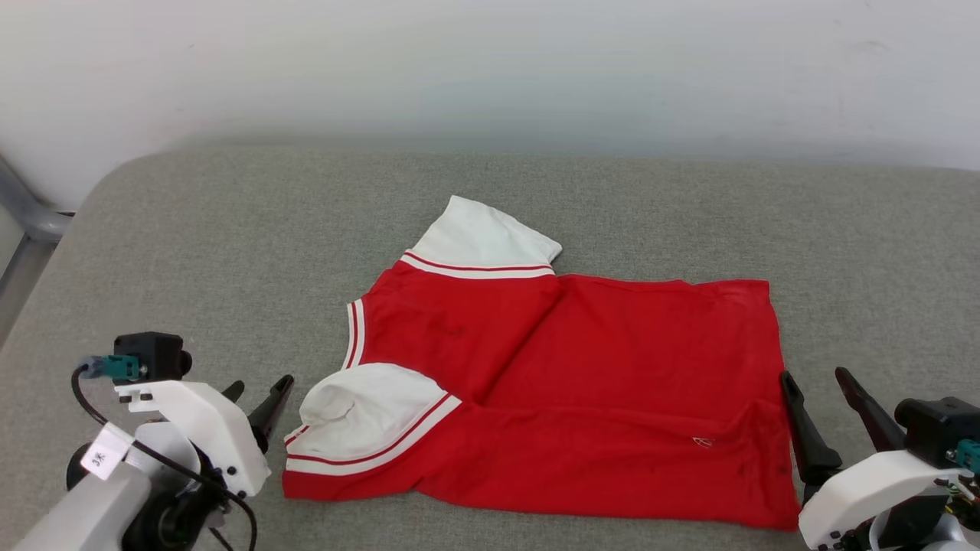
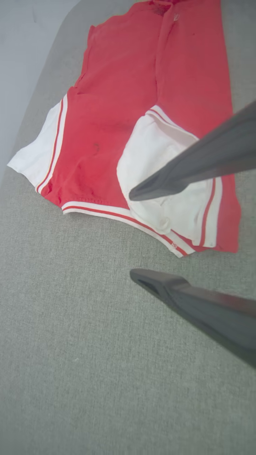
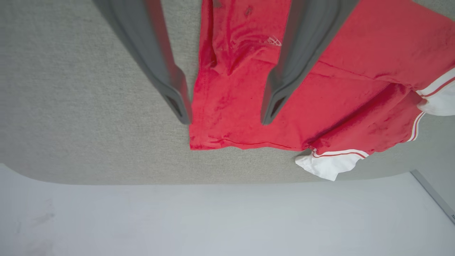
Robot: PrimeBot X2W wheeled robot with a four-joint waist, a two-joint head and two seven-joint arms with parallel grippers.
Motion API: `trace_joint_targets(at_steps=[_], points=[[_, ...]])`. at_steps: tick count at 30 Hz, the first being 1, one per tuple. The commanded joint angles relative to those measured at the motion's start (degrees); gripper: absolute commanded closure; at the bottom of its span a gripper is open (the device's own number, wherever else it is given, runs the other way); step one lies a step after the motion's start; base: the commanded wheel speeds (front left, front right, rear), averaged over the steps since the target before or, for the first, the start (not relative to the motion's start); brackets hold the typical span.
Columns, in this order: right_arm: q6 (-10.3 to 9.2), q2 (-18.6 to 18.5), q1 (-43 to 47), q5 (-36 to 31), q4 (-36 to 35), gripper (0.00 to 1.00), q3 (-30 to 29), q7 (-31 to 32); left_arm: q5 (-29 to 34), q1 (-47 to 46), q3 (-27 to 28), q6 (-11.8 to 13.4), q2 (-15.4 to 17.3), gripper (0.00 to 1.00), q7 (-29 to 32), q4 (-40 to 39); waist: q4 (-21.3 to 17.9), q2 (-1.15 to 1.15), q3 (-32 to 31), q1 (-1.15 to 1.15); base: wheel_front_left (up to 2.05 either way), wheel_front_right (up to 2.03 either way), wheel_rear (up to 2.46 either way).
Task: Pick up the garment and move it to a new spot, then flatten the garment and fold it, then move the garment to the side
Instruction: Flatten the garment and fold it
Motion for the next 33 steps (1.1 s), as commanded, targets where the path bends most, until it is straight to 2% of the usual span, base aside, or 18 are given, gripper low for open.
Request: trace_joint_targets(at_steps=[1, 3, 4, 7, 8, 10, 16, 22, 23, 24, 25, 30, 33], points=[[-0.04, 0.63, 0.90, -0.67, -1.07, 0.00, -0.45, 0.60, -0.84, 0.70, -0.11, 0.54, 1.86, 0.00, 3.17, -1.79, -0.41, 0.00, -0.23, 0.00, 0.00, 0.00, 0.00], [-0.04, 1.00, 1.29, -1.19, -2.30, 0.00, -0.94, 1.06, -2.78, 0.98, -0.18, 1.23, 4.10, 0.00, 8.04, -3.87, -0.83, 0.00, -0.15, 0.00, 0.00, 0.00, 0.00], [-0.04, 1.00, 1.29, -1.19, -2.30, 0.00, -0.94, 1.06, -2.78, 0.98, -0.18, 1.23, 4.10, 0.00, 8.04, -3.87, -0.83, 0.00, -0.15, 0.00, 0.00, 0.00, 0.00], [-0.04, 1.89, 1.63, -1.60, -4.61, 0.00, -1.43, 1.92, -6.65, 1.32, -0.08, 3.73, 7.54, 0.00, 16.74, -7.13, -2.20, 0.00, 0.93, 0.00, 0.00, 0.00, 0.00], [-0.04, 1.89, 1.63, -1.60, -4.61, 0.00, -1.43, 1.92, -6.65, 1.32, -0.08, 3.73, 7.54, 0.00, 16.74, -7.13, -2.20, 0.00, 0.93, 0.00, 0.00, 0.00, 0.00], [-0.04, 2.41, 1.36, -1.92, -5.64, 0.00, -1.53, 2.25, -8.66, 2.23, -0.57, 5.19, 8.66, 0.00, 20.93, -8.28, -3.33, 0.00, 2.39, 0.00, 0.00, 0.00, 0.00], [-0.04, 3.51, 0.07, -1.59, -5.61, 0.00, -1.48, 2.04, -10.48, 3.28, -1.11, 6.02, 7.43, 0.00, 22.66, -6.29, -5.10, 0.00, 5.26, 0.00, 0.00, 0.00, 0.00], [-0.04, 3.89, -0.83, -0.93, -4.60, 0.00, -1.94, 2.74, -10.54, 3.26, -2.92, 4.29, 4.43, 0.00, 22.69, -2.11, -5.70, 0.00, 6.76, 0.00, 0.00, 0.00, 0.00], [-0.04, 3.90, -0.97, -0.76, -4.47, 0.00, -2.28, 2.81, -10.81, 3.20, -3.47, 3.73, 3.43, 0.12, 22.94, -1.43, -5.74, 0.00, 6.91, 0.00, 0.00, 0.00, 0.00], [-0.04, 3.87, -1.01, -0.87, -4.11, 0.00, -2.66, 3.46, -10.76, 3.15, -4.01, 3.04, 2.54, 0.76, 22.86, -0.97, -5.74, 0.00, 7.05, 0.00, 0.00, 0.00, 0.00], [-0.04, 3.89, -0.92, -0.87, -3.64, 0.00, -3.11, 4.11, -10.76, 3.13, -4.37, 2.37, 1.56, 1.00, 22.60, -0.38, -5.72, 0.00, 7.16, 0.00, 0.00, 0.00, 0.00], [-0.04, 3.50, -0.80, -0.38, -3.17, 0.00, -4.50, 7.06, -9.89, 2.01, -5.15, -0.78, -0.98, 1.00, 20.55, 2.55, -5.06, 0.00, 6.93, 0.00, 0.00, 0.00, 0.00], [-0.04, 3.55, 0.22, 0.40, -3.56, 0.00, -5.36, 10.70, -8.86, 1.31, -4.88, -1.72, -0.99, 1.00, 18.63, 3.29, -4.65, 0.00, 6.03, 0.00, 0.00, 0.00, 0.00]])
